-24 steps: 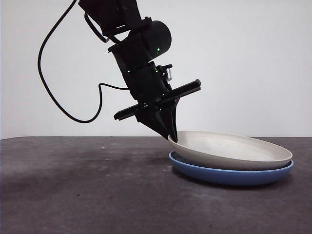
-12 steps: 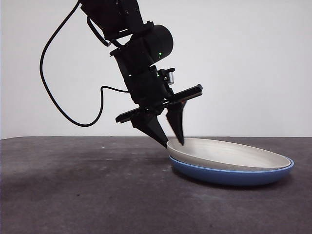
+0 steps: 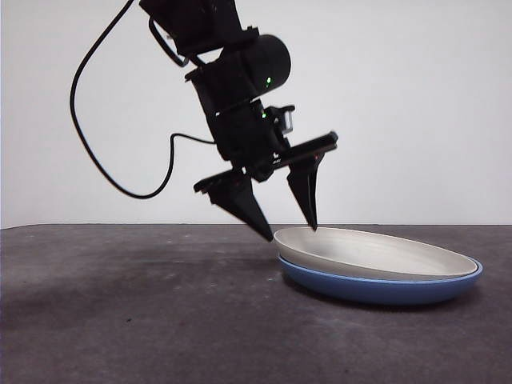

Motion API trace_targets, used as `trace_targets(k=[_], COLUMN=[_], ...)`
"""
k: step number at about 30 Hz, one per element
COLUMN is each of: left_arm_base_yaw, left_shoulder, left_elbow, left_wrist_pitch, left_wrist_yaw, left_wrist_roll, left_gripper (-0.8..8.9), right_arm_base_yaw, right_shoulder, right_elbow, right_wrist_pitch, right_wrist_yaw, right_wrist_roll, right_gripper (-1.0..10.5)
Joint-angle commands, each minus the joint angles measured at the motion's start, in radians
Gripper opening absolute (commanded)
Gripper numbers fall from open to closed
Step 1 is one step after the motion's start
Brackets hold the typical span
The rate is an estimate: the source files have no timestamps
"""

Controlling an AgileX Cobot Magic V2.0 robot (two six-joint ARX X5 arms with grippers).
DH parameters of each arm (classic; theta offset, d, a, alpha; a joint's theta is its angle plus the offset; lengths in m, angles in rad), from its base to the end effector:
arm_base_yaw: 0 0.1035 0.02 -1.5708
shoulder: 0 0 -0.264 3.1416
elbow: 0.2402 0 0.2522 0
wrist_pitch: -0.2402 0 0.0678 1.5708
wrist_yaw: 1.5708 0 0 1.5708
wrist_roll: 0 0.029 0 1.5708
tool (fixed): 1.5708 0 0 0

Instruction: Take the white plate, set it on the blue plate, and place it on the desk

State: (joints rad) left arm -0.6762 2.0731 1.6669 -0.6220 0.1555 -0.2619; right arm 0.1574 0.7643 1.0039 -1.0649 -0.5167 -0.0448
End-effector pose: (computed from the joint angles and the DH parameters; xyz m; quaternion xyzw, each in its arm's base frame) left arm 0.3448 -0.2824 0.2106 0.0215 0.5170 -0.2867 0.8062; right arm 0.1126 0.0324 0.3343 0.0523 0.3877 0.3117 0.8659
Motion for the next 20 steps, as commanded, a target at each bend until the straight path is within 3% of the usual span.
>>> trace_targets(k=[1,16,20], left_arm_base_yaw=[0.000,0.135,0.179], left_shoulder=[-0.042,-0.447,-0.541], left_elbow=[0.035,0.034,0.027], left_wrist_pitch=[0.003,-0.142,-0.226], left_wrist_yaw=[-0.002,-0.002,-0.001], left_wrist_roll=[0.045,0.110,0.160], left_gripper=[3.21,3.19,3.16], right_arm_base_yaw=[0.004,0.004,0.004], right_shoulder=[0.005,0.005,0.006], right_elbow=[0.019,0.019,0.019], right_wrist_pitch=[0.009,0.009,0.009], right_wrist_yaw=[0.002,0.050,0.056], right_wrist_roll=[0.008,0.012,0.012], right_gripper=[4.6,4.6,4.6])
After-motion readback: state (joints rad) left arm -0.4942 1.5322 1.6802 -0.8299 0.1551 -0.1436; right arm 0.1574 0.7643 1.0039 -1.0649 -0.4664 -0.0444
